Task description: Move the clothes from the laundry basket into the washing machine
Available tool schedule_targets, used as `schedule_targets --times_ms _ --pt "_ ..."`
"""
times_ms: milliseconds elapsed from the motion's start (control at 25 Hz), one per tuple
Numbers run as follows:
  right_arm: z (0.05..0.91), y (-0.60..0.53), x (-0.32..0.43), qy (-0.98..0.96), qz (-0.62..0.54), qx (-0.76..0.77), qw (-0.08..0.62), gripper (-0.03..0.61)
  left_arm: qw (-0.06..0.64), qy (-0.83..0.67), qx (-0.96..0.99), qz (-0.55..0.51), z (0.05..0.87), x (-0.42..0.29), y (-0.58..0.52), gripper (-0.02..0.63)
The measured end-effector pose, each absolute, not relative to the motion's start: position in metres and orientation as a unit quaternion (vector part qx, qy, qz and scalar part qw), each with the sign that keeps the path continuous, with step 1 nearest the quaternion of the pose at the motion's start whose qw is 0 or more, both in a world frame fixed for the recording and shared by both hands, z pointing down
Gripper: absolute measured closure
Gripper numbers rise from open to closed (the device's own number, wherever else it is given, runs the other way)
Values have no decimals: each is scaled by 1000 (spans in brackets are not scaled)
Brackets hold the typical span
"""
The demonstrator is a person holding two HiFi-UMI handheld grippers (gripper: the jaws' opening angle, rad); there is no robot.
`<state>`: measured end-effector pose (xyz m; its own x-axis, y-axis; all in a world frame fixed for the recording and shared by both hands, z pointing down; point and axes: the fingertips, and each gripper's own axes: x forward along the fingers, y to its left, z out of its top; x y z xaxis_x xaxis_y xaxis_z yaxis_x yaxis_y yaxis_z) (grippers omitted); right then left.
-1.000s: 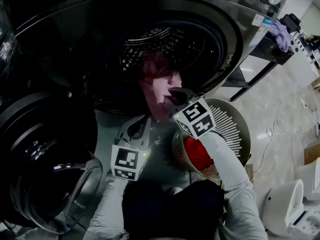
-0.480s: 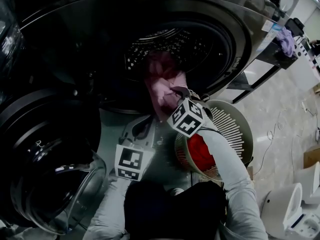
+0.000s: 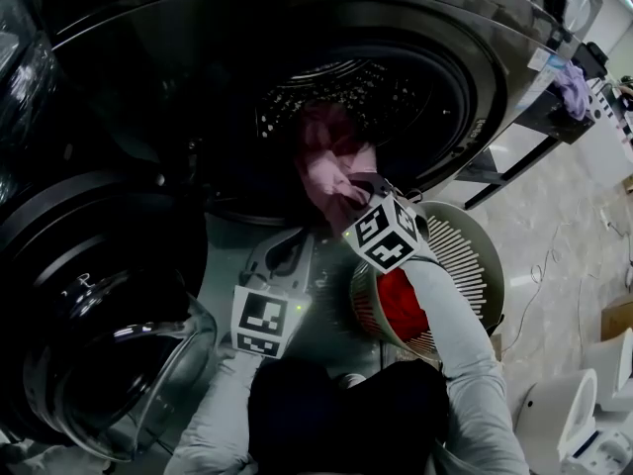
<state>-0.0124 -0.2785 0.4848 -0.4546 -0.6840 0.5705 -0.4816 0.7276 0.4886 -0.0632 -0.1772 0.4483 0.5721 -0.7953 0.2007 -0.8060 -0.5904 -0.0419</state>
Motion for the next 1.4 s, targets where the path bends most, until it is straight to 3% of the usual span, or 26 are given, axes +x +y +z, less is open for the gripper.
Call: schedule_targets --times_ms 480,720,800,880,1000,1400 --pt "395 -357 -49 -848 -163 454 218 518 28 -462 881 96 447 -69 -179 594" --pt "417 -406 -47 -837 -131 481 226 518 27 -466 879 96 445 -72 -176 595" --pt "431 -415 -43 -834 -103 480 251 469 26 -468 878 95 443 -72 -176 595" --pt "439 -417 -36 -832 -73 481 266 354 25 -469 878 94 442 -73 -175 594" --pt "438 -410 -30 -831 -61 480 276 294 22 -471 877 93 439 -74 -175 595" --pt "384 -334 -19 -865 -74 449 212 279 1 -474 877 81 416 -70 -172 594"
